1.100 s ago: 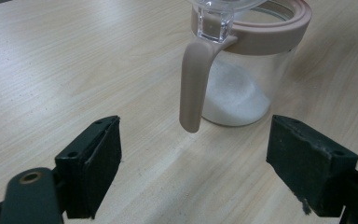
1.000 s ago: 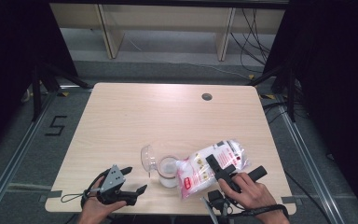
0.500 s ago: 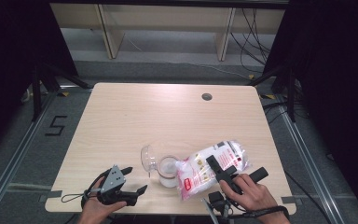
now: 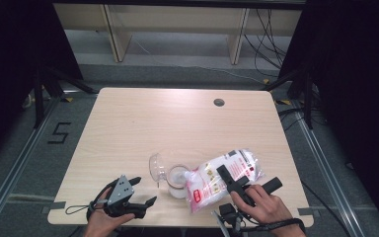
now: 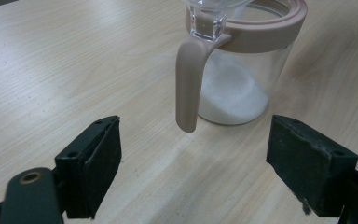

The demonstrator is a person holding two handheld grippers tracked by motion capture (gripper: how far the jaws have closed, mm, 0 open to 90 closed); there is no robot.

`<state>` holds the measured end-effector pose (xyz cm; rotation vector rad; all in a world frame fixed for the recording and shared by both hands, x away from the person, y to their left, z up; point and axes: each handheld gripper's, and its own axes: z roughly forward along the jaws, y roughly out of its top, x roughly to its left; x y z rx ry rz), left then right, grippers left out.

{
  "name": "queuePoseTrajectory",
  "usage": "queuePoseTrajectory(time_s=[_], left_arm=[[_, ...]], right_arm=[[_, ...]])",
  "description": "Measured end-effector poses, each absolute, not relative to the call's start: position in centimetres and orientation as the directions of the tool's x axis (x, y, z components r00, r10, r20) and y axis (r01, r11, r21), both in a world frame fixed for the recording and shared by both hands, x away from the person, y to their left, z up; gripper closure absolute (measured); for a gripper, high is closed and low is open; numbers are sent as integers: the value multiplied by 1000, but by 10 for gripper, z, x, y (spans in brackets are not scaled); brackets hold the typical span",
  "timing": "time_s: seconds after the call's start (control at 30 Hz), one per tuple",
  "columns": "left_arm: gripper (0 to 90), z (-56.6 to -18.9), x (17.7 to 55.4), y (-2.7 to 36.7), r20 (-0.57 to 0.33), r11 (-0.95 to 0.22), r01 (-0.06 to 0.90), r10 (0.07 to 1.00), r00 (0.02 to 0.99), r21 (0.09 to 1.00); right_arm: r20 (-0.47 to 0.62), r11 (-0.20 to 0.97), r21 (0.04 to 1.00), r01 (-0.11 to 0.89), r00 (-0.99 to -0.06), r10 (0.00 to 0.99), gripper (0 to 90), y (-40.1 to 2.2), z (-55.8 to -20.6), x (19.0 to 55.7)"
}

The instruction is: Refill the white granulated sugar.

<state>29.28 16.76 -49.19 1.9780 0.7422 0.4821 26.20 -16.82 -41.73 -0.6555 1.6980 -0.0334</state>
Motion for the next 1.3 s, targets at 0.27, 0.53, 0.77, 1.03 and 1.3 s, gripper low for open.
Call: queuePoseTrajectory(time_s=[0.27,0.53,0.77,1.03,1.3], left_arm=[[175,-492,293,168,28,-370,306,676,737,877],[175,-492,293,168,43,-383,296,671,740,875],[175,-492,290,167,23,-372,320,681,732,871],[174,-492,290,167,23,-373,322,684,729,870],[175,-492,290,166,24,-373,321,683,730,871]], right_arm=[[-902,855,-353,-380,-103,-419,688,-172,-418,261],[-890,836,-375,-400,-98,-446,688,-167,-419,259],[-897,835,-361,-416,-90,-433,689,-169,-418,262],[-903,852,-347,-393,-106,-417,690,-175,-417,261],[-902,851,-352,-391,-104,-420,690,-172,-417,258]])
